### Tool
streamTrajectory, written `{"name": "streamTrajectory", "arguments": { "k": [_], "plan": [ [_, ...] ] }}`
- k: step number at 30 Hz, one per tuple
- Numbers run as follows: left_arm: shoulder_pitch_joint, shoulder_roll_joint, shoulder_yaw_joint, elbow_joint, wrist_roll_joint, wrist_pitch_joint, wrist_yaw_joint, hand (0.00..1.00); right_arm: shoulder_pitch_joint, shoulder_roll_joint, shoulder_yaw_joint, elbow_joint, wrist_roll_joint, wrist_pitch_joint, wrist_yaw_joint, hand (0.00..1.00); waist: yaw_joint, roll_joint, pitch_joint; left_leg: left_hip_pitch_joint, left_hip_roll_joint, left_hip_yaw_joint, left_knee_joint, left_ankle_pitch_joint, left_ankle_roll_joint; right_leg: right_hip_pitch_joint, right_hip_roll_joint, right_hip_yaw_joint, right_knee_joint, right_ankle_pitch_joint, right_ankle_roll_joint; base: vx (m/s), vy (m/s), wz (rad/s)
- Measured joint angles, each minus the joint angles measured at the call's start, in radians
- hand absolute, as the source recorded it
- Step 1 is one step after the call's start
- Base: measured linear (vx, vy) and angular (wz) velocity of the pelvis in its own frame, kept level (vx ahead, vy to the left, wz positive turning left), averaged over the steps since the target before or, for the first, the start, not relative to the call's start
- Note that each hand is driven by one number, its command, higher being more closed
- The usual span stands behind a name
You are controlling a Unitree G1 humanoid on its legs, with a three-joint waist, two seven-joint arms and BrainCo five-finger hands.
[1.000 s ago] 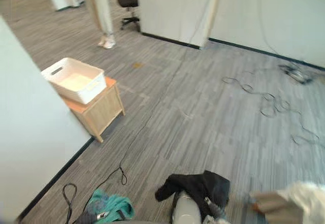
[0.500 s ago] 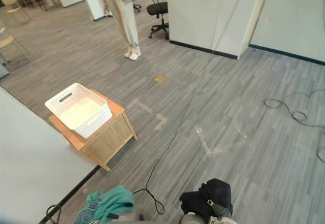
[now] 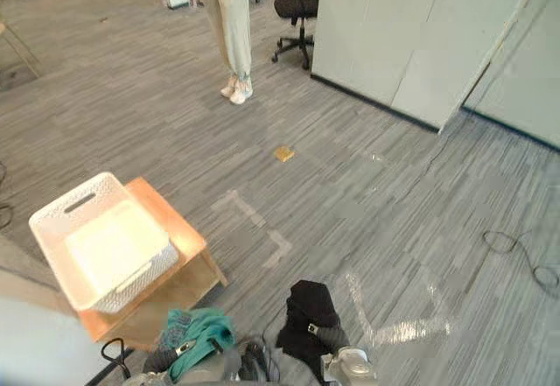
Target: Tidy the bed and pick cloth on bed and put in laundry
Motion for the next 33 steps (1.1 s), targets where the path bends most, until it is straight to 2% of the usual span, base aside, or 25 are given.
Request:
{"name": "streamTrajectory", "arguments": {
  "k": [1, 3, 4, 5, 6, 9, 10, 11, 12, 13, 14, 16, 18, 19, 20, 21, 22, 23, 24, 25, 27, 29, 30, 31, 33],
  "plan": [
    [-0.02, -0.006, -0.021, 0.024, 0.002, 0.017, 0.024, 1.0, 0.005, -0.013, -0.017, 0.013, -0.004, 0.0, -0.001, 1.0, -0.023, 0.005, 0.004, 0.064, -0.02, -0.05, -0.024, -0.017, -0.003, -0.075, -0.033, 0.013, 0.175, -0.033, -0.018, 0.65, 0.055, 1.14],
    [-0.042, -0.023, -0.048, 0.032, -0.001, 0.034, 0.051, 1.0, 0.033, -0.034, -0.013, 0.007, -0.002, -0.005, -0.002, 1.0, -0.04, 0.031, 0.016, 0.169, -0.026, -0.1, -0.068, -0.027, -0.013, -0.192, -0.068, 0.014, 0.304, -0.096, -0.053, 0.6, 0.016, 0.96],
    [-0.047, -0.028, -0.052, 0.03, -0.002, 0.034, 0.058, 1.0, 0.033, -0.031, -0.017, -0.009, 0.003, -0.017, -0.003, 1.0, -0.044, 0.038, 0.02, 0.202, -0.024, -0.133, -0.083, -0.029, -0.029, -0.253, -0.075, 0.011, 0.314, -0.137, -0.052, 0.59, -0.069, 1.31],
    [-0.061, -0.025, -0.084, 0.03, -0.003, 0.036, 0.068, 1.0, 0.03, -0.03, -0.019, -0.024, 0.004, -0.045, -0.009, 1.0, -0.066, 0.033, 0.02, 0.238, -0.009, -0.203, -0.086, -0.038, -0.054, -0.332, -0.073, 0.008, 0.248, -0.206, -0.056, 0.46, -0.117, 1.3],
    [-0.062, -0.023, -0.091, 0.03, -0.003, 0.036, 0.072, 1.0, 0.029, -0.03, -0.021, -0.024, 0.005, -0.053, -0.01, 1.0, -0.069, 0.031, 0.02, 0.247, 0.0, -0.231, -0.085, -0.045, -0.068, -0.36, -0.064, 0.007, 0.197, -0.221, -0.055, 0.44, -0.155, 1.45],
    [-0.085, -0.034, -0.106, 0.027, 0.008, 0.025, 0.077, 1.0, 0.027, -0.019, -0.021, -0.022, 0.033, -0.069, -0.025, 1.0, -0.078, 0.01, 0.023, 0.291, 0.042, -0.341, -0.094, -0.084, -0.133, -0.428, -0.009, 0.026, -0.181, -0.206, -0.048, 0.47, -0.308, 1.35],
    [-0.081, -0.032, -0.108, 0.027, 0.02, 0.02, 0.078, 1.0, 0.028, -0.015, -0.002, -0.021, 0.049, -0.07, -0.035, 1.0, -0.08, -0.007, 0.027, 0.303, 0.043, -0.367, -0.094, -0.102, -0.149, -0.423, 0.009, 0.043, -0.342, -0.151, -0.039, 0.46, -0.387, 0.99],
    [-0.092, -0.025, -0.115, 0.041, 0.032, 0.012, 0.087, 1.0, 0.022, -0.02, 0.02, -0.008, 0.053, -0.075, -0.046, 1.0, -0.079, -0.011, 0.036, 0.325, 0.056, -0.405, -0.093, -0.134, -0.164, -0.416, 0.038, 0.052, -0.42, -0.049, -0.087, 0.45, -0.367, 0.74],
    [-0.093, -0.033, -0.125, 0.047, 0.046, 0.011, 0.086, 1.0, 0.015, -0.024, 0.021, 0.0, 0.06, -0.077, -0.051, 1.0, -0.068, 0.02, 0.033, 0.326, 0.086, -0.402, -0.098, -0.13, -0.173, -0.409, 0.053, 0.036, -0.423, -0.042, -0.09, 0.44, -0.32, 0.21],
    [-0.075, -0.048, -0.124, 0.049, 0.061, 0.002, 0.082, 1.0, -0.007, -0.035, 0.032, 0.014, 0.074, -0.077, -0.059, 1.0, -0.052, 0.048, 0.035, 0.336, 0.111, -0.393, -0.108, -0.105, -0.193, -0.409, 0.084, 0.024, -0.433, -0.063, -0.115, 0.41, -0.274, -0.31],
    [-0.068, -0.057, -0.122, 0.051, 0.077, -0.004, 0.083, 1.0, -0.034, -0.043, 0.052, 0.037, 0.081, -0.077, -0.063, 1.0, -0.06, 0.065, 0.044, 0.358, 0.127, -0.391, -0.136, -0.061, -0.22, -0.409, 0.099, 0.018, -0.414, -0.09, -0.137, 0.4, -0.277, -0.33],
    [-0.06, -0.056, -0.123, 0.054, 0.107, -0.007, 0.085, 1.0, -0.042, -0.06, 0.066, 0.056, 0.087, -0.074, -0.065, 1.0, -0.062, 0.063, 0.047, 0.379, 0.128, -0.391, -0.138, -0.009, -0.232, -0.397, 0.102, 0.007, -0.391, -0.115, -0.148, 0.37, -0.26, -0.18],
    [-0.056, -0.058, -0.119, 0.053, 0.122, -0.022, 0.101, 1.0, -0.045, -0.063, 0.094, 0.067, 0.094, -0.066, -0.065, 1.0, -0.061, 0.055, 0.055, 0.348, 0.13, -0.396, 0.004, 0.011, -0.258, -0.335, 0.114, -0.009, -0.423, -0.141, -0.159, 0.32, -0.237, -0.2],
    [-0.049, -0.059, -0.072, 0.045, 0.125, -0.032, 0.11, 1.0, -0.035, -0.065, 0.126, 0.064, 0.102, -0.065, -0.063, 1.0, -0.06, 0.052, 0.057, 0.26, 0.134, -0.399, 0.237, 0.035, -0.297, -0.274, 0.126, -0.012, -0.489, -0.156, -0.154, 0.27, -0.186, -0.4],
    [-0.041, -0.075, -0.008, 0.034, 0.125, -0.046, 0.121, 1.0, -0.024, -0.077, 0.167, 0.05, 0.109, -0.065, -0.059, 1.0, -0.059, 0.063, 0.061, 0.146, 0.152, -0.409, 0.486, 0.154, -0.338, -0.223, 0.153, 0.0, -0.54, -0.161, -0.166, 0.23, -0.167, -0.56],
    [-0.033, -0.085, 0.024, 0.022, 0.124, -0.055, 0.125, 1.0, -0.017, -0.08, 0.192, 0.038, 0.111, -0.065, -0.057, 1.0, -0.053, 0.071, 0.064, 0.094, 0.158, -0.413, 0.596, 0.262, -0.328, -0.195, 0.17, 0.016, -0.567, -0.162, -0.171, 0.22, -0.118, -0.92],
    [-0.009, -0.087, 0.056, 0.006, 0.118, -0.081, 0.126, 1.0, -0.011, -0.09, 0.23, 0.022, 0.114, -0.063, -0.057, 1.0, -0.033, 0.084, 0.069, 0.004, 0.173, -0.432, 0.772, 0.448, -0.336, -0.142, 0.197, 0.068, -0.62, -0.156, -0.187, 0.19, -0.043, -0.92],
    [-0.009, -0.091, 0.063, 0.001, 0.117, -0.09, 0.125, 1.0, -0.012, -0.092, 0.235, 0.02, 0.118, -0.06, -0.06, 1.0, -0.028, 0.096, 0.072, -0.042, 0.178, -0.446, 0.849, 0.401, -0.331, -0.128, 0.212, 0.089, -0.626, -0.162, -0.194, 0.31, -0.038, -1.18],
    [-0.014, -0.096, 0.073, -0.009, 0.115, -0.102, 0.125, 1.0, -0.018, -0.085, 0.236, 0.02, 0.115, -0.048, -0.059, 1.0, -0.015, 0.102, 0.078, -0.126, 0.175, -0.456, 0.932, 0.261, -0.291, -0.108, 0.221, 0.126, -0.63, -0.17, -0.2, 0.26, -0.025, -1.19],
    [-0.012, -0.097, 0.073, -0.025, 0.101, -0.109, 0.124, 1.0, -0.018, -0.069, 0.236, 0.02, 0.088, -0.043, -0.059, 1.0, -0.006, 0.097, 0.078, -0.184, 0.168, -0.445, 0.923, 0.169, -0.274, -0.091, 0.217, 0.174, -0.645, -0.171, -0.2, 0.25, -0.028, -1.22],
    [-0.008, -0.099, 0.073, -0.038, 0.073, -0.11, 0.125, 1.0, -0.02, -0.053, 0.241, 0.019, 0.039, -0.043, -0.059, 1.0, 0.0, 0.091, 0.081, -0.215, 0.157, -0.426, 0.775, 0.082, -0.266, -0.06, 0.202, 0.231, -0.668, -0.164, -0.17, 0.34, 0.069, -1.22],
    [-0.008, -0.105, 0.064, -0.037, 0.051, -0.107, 0.129, 1.0, -0.02, -0.052, 0.256, 0.014, 0.016, -0.044, -0.063, 1.0, -0.004, 0.09, 0.081, -0.181, 0.155, -0.391, 0.468, 0.099, -0.254, -0.04, 0.18, 0.267, -0.677, -0.167, -0.142, 0.39, 0.169, -0.96],
    [-0.009, -0.125, 0.06, -0.037, 0.048, -0.108, 0.145, 1.0, -0.011, -0.054, 0.26, -0.007, 0.0, -0.045, -0.063, 1.0, -0.008, 0.104, 0.073, -0.145, 0.166, -0.354, 0.23, 0.218, -0.234, -0.037, 0.175, 0.264, -0.673, -0.182, -0.114, 0.36, 0.226, -0.47],
    [-0.019, -0.13, 0.055, -0.03, 0.05, -0.109, 0.148, 1.0, -0.008, -0.041, 0.267, -0.019, -0.007, -0.046, -0.064, 1.0, -0.015, 0.099, 0.062, -0.1, 0.151, -0.302, 0.143, 0.194, -0.21, -0.035, 0.151, 0.249, -0.667, -0.196, -0.083, 0.36, 0.21, -0.18],
    [-0.04, -0.108, 0.031, -0.03, 0.036, -0.116, 0.148, 1.0, 0.012, -0.017, 0.278, -0.037, -0.045, -0.065, -0.065, 1.0, -0.033, 0.059, 0.057, -0.076, 0.097, -0.251, 0.027, 0.215, -0.19, -0.038, 0.1, 0.135, -0.684, -0.19, -0.061, 0.29, 0.14, 0.54]
  ]
}}
